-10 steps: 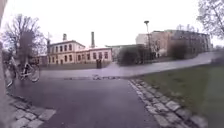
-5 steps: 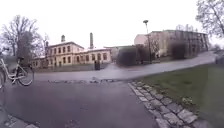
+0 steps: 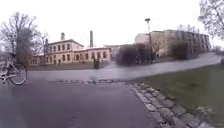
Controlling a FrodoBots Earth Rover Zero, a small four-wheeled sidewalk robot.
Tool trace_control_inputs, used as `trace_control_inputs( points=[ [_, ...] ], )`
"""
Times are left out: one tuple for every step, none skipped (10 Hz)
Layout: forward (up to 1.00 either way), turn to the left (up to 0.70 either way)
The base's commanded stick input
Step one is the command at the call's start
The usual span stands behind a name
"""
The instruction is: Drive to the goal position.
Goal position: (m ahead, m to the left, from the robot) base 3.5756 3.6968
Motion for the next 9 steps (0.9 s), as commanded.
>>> trace_control_inputs(
  points=[
    [0.85,0.00],
    [0.85,0.00],
    [0.85,0.00],
    [0.85,0.00],
    [0.85,0.00],
    [0.85,0.00],
    [0.85,0.00],
    [0.85,0.00],
    [0.85,0.00]
  ],
)
